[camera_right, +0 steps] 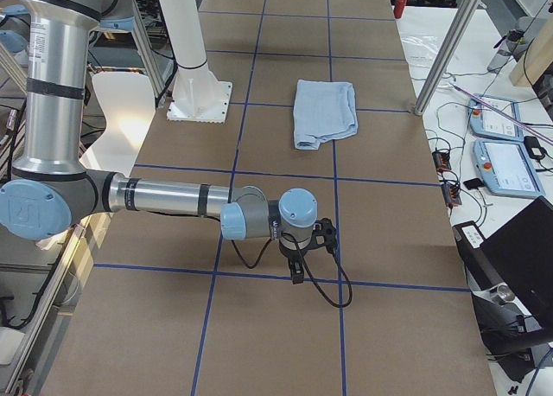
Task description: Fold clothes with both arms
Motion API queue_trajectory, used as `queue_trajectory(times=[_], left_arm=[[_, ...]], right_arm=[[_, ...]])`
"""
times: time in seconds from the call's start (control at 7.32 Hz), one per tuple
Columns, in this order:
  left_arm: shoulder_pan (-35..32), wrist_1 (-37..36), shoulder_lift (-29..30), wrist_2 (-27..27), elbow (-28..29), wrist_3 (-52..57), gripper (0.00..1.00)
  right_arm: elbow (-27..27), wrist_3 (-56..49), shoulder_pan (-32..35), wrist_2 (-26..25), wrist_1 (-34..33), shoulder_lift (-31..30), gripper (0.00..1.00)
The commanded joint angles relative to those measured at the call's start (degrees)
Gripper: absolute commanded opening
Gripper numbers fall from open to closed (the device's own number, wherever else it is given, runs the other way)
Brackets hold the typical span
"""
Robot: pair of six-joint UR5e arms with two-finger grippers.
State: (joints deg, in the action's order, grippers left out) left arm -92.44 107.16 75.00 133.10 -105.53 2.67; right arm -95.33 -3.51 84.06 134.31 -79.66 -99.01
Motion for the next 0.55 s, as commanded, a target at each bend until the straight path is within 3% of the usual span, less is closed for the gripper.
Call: queue_trajectory(times=[0.0, 0.41], left_arm=[[0.24, 0.06, 0.06, 0.32, 1.9, 0.05, 1.0], [0.85, 0.24, 0.67, 0.32, 3.04, 0.05, 1.0]], right_arm=[[-0.47, -0.62, -0.04, 0.08, 0.12, 0.04, 1.0], [-1.18, -0.53, 0.05, -0.01, -0.05, 0.39, 1.0]])
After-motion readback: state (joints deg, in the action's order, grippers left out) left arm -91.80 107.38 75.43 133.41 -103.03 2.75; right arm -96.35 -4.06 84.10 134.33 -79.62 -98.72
